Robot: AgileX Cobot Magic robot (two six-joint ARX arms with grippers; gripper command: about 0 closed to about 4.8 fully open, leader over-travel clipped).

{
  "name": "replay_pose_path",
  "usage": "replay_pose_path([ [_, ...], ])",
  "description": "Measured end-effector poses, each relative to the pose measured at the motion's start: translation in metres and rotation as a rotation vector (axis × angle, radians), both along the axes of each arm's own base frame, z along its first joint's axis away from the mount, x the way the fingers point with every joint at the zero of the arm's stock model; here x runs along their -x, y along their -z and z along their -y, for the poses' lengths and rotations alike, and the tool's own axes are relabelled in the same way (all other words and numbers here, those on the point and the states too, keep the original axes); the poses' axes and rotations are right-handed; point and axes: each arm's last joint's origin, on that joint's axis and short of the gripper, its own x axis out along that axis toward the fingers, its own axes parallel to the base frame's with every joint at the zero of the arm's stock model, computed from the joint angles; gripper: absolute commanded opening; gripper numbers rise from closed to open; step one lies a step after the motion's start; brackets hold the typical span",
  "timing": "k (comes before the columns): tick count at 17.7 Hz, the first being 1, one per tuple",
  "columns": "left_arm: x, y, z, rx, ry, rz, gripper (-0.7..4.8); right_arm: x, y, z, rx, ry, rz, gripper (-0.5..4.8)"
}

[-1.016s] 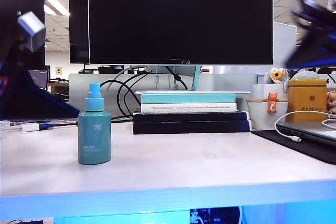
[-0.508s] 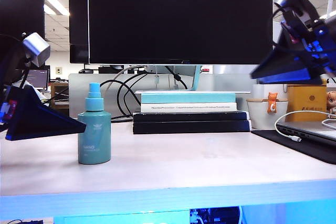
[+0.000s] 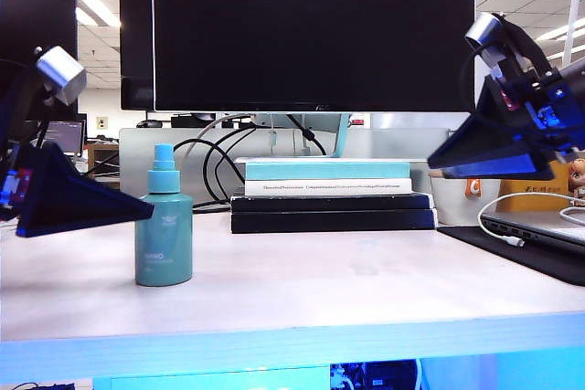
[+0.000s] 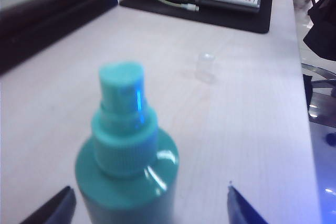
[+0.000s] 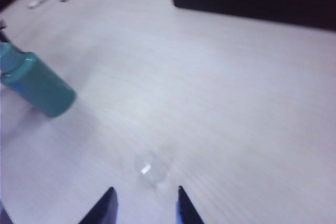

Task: Pick up the sprayer with the left hand, pick up its lid with the right hand then put the lid on the sprayer.

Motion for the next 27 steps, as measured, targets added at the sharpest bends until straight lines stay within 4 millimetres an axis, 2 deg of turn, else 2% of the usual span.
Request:
replay_pose_path([
  [7, -0.005, -0.003, 0.002, 0.007, 0.002, 0.025, 3.81, -0.008, -0.001, -0.001, -0.002, -0.010, 0.048, 1.48],
  [11, -0.013, 0.007, 0.012, 0.001, 0.017, -0.018, 3.78, -0.016, -0.005, -0.002, 0.003, -0.013, 0.068, 1.48],
  [14, -0.014, 0.012, 0.012, -0.009, 0.001, -0.028, 3.49, -0.017, -0.005, -0.003, 0.002, -0.014, 0.077, 1.48],
  [15, -0.015, 0.014, 0.013, -0.011, -0.001, -0.034, 2.92, -0.017, -0.005, -0.003, 0.005, -0.012, 0.077, 1.48],
  [16, -0.017, 0.016, 0.013, -0.012, -0.001, -0.039, 2.69, -0.017, -0.004, -0.002, 0.011, -0.004, 0.076, 1.48],
  [20, -0.025, 0.017, 0.014, -0.003, 0.013, -0.043, 2.68, -0.021, 0.005, -0.002, 0.031, 0.020, 0.053, 1.49],
  [21, -0.025, 0.017, 0.015, 0.000, 0.014, -0.046, 2.68, -0.022, 0.008, -0.002, 0.034, 0.023, 0.044, 1.61],
  [22, -0.026, 0.016, 0.015, 0.002, 0.014, -0.046, 2.68, -0.024, 0.014, -0.003, 0.039, 0.025, 0.022, 1.96],
  [23, -0.026, 0.016, 0.015, 0.002, 0.014, -0.047, 2.68, -0.024, 0.017, -0.003, 0.041, 0.023, 0.013, 2.74],
  [24, -0.026, 0.017, 0.015, 0.003, 0.014, -0.050, 2.68, -0.026, 0.020, -0.004, 0.040, 0.014, 0.003, 3.09],
  [27, -0.026, 0.017, 0.015, 0.004, 0.018, -0.053, 2.68, -0.031, 0.025, -0.009, 0.015, -0.043, -0.023, 3.11],
])
